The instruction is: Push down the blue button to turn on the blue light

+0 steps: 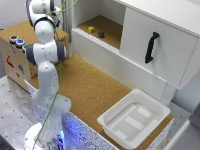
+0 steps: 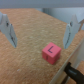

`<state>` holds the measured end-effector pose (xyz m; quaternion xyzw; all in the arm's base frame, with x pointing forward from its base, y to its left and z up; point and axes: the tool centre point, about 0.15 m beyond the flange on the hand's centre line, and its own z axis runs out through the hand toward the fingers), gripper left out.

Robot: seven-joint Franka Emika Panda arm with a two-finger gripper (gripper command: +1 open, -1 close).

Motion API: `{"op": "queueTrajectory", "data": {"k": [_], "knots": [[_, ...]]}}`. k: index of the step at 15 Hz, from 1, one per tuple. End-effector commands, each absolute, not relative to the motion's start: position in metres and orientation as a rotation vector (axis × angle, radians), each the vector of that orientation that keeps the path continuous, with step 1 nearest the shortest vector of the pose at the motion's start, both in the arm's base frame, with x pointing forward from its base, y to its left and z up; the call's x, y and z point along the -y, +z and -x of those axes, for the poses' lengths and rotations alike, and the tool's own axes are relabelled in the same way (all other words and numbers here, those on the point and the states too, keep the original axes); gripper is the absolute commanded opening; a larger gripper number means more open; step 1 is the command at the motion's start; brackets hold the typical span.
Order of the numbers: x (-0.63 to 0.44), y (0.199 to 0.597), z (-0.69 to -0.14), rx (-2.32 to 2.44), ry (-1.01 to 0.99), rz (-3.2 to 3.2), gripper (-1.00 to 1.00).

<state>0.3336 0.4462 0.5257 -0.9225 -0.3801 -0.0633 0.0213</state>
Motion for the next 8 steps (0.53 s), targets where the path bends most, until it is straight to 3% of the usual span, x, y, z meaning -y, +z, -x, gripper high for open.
{"op": "queueTrajectory", "data": {"k": [1,8], "knots": [[-0.464,0.546,-0.270,1.626,-0.084,2.684,1.00],[-0.498,0.519,-0.186,1.851,-0.028,2.427,1.00]]}}
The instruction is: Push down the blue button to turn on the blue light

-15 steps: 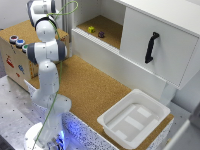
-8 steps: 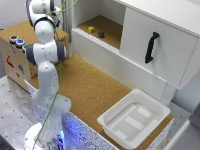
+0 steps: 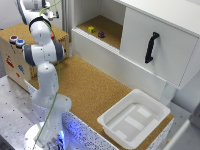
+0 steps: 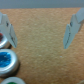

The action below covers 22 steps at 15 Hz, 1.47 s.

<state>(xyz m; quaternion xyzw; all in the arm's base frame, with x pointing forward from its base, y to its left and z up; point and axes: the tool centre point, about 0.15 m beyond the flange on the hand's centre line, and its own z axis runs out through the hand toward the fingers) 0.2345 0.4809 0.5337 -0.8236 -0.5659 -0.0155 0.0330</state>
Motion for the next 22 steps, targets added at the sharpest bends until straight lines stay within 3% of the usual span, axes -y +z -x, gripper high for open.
{"op": "queueTrajectory", "data": {"k": [1,2,8,18,22], "knots": [[-0.503,0.521,-0.176,1.894,-0.057,2.434,1.00],[-0.508,0.521,-0.168,1.933,-0.102,2.450,-1.00],[-0.535,0.493,-0.144,2.020,-0.155,2.486,-1.00],[-0.528,0.447,-0.184,1.761,-0.101,2.648,-1.00],[-0.520,0.433,-0.176,1.718,-0.028,2.659,-1.00]]}}
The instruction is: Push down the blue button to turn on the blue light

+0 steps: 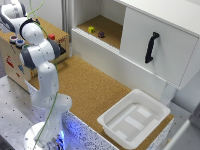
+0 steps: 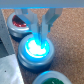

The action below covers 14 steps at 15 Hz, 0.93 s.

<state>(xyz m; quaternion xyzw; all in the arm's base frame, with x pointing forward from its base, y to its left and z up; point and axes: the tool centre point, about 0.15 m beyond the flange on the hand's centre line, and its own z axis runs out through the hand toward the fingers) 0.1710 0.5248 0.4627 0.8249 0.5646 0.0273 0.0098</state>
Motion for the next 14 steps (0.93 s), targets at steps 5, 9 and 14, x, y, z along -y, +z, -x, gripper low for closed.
{"op": "queueTrajectory", "data": {"k": [5,9,14], "knots": [[-0.497,0.562,-0.193,-1.567,0.290,-2.739,1.00],[-0.472,0.565,-0.226,-1.427,0.377,-2.805,1.00],[-0.443,0.539,-0.253,-1.296,0.422,-2.897,1.00]]}}
